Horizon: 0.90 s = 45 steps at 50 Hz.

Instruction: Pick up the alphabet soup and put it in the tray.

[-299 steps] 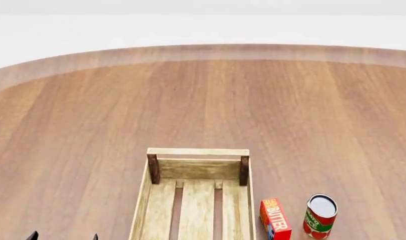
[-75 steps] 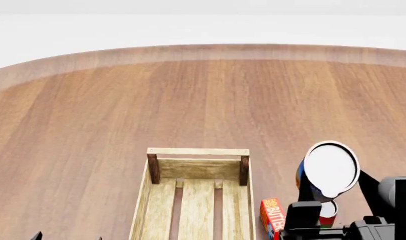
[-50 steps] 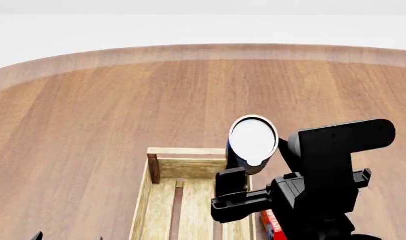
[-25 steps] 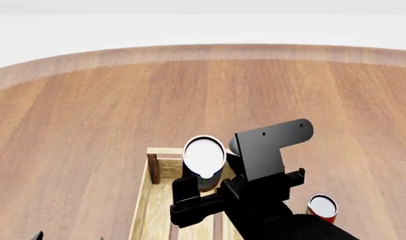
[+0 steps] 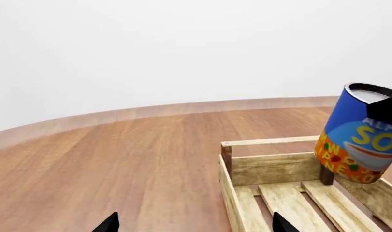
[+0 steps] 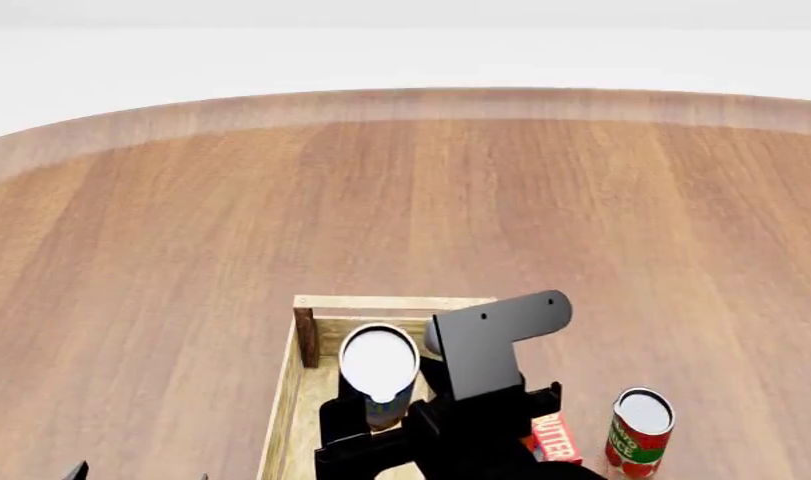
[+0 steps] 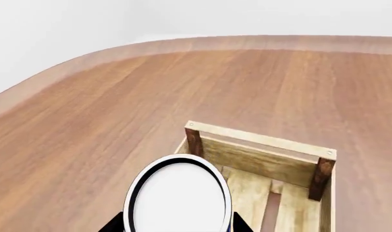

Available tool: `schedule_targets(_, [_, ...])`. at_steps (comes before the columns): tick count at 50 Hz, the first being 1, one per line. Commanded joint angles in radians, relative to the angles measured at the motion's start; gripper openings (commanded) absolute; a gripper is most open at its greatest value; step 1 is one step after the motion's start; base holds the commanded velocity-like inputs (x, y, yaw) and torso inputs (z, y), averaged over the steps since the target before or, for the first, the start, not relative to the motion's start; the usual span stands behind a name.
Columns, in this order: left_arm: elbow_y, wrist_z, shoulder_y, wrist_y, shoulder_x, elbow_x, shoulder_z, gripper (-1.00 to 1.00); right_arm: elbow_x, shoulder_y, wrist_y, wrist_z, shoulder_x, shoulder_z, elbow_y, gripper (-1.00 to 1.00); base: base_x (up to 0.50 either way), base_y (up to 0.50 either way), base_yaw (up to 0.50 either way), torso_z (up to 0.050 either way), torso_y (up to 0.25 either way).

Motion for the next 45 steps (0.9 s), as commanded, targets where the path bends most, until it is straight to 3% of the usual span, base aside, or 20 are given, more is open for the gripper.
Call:
schedule_targets(1, [0.000, -0.002, 0.000, 0.001, -0.003, -0.001, 0.004, 1.00, -0.034, -0.014, -0.063, -0.035, -0.017, -0.014, 0.059, -1.00, 0.00, 0.00, 0.00, 0.000, 0.000])
schedule_targets(45, [-0.008, -0.010, -0.008, 0.006, -0.009, -0.007, 0.017, 1.00, -0.082, -0.047, -0.176, -0.087, -0.053, -0.066, 0.241, -1.00, 0.00, 0.00, 0.00, 0.000, 0.001])
